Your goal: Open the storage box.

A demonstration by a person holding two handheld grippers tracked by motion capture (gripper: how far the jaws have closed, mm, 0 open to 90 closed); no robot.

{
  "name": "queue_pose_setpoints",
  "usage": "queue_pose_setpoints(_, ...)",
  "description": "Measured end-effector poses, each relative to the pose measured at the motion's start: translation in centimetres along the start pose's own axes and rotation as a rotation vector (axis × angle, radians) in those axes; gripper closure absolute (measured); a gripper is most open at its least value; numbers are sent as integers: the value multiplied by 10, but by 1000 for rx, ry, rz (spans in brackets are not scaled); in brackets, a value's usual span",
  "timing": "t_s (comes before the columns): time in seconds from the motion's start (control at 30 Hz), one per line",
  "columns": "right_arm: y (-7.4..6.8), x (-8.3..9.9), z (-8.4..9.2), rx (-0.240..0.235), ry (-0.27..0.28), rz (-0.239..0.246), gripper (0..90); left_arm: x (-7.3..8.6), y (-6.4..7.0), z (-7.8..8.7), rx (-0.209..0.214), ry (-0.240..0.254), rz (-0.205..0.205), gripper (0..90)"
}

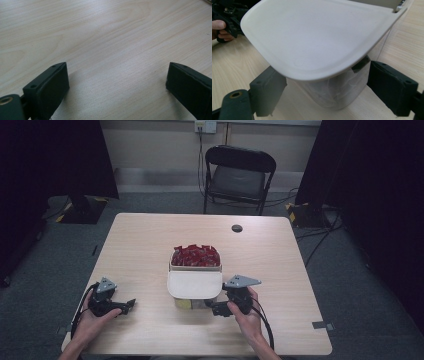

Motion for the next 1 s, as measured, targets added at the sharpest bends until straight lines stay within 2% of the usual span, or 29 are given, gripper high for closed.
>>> queue_pose_setpoints(0.4, -1, -5, 4, -4, 13, 1, 148, 0, 0, 0, 0, 0, -1, 41)
queue_pose_setpoints(0.73, 0, -12, 8, 12, 25, 2, 153, 0, 0, 0, 1, 1, 0, 41)
queue_pose_setpoints(1.0, 1, -16, 8, 3, 24, 5, 156, 0, 0, 0, 1, 0, 0, 41)
Point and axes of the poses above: each handheld gripper's, and its own axes: z roughly backward along the jaws, x roughly out of its underside, y roughly to its right, the point moved 4 cm from there along -z, roughly forward along the jaws, and after that the axes turned 3 degrees about -y, right-handed, at the moved point
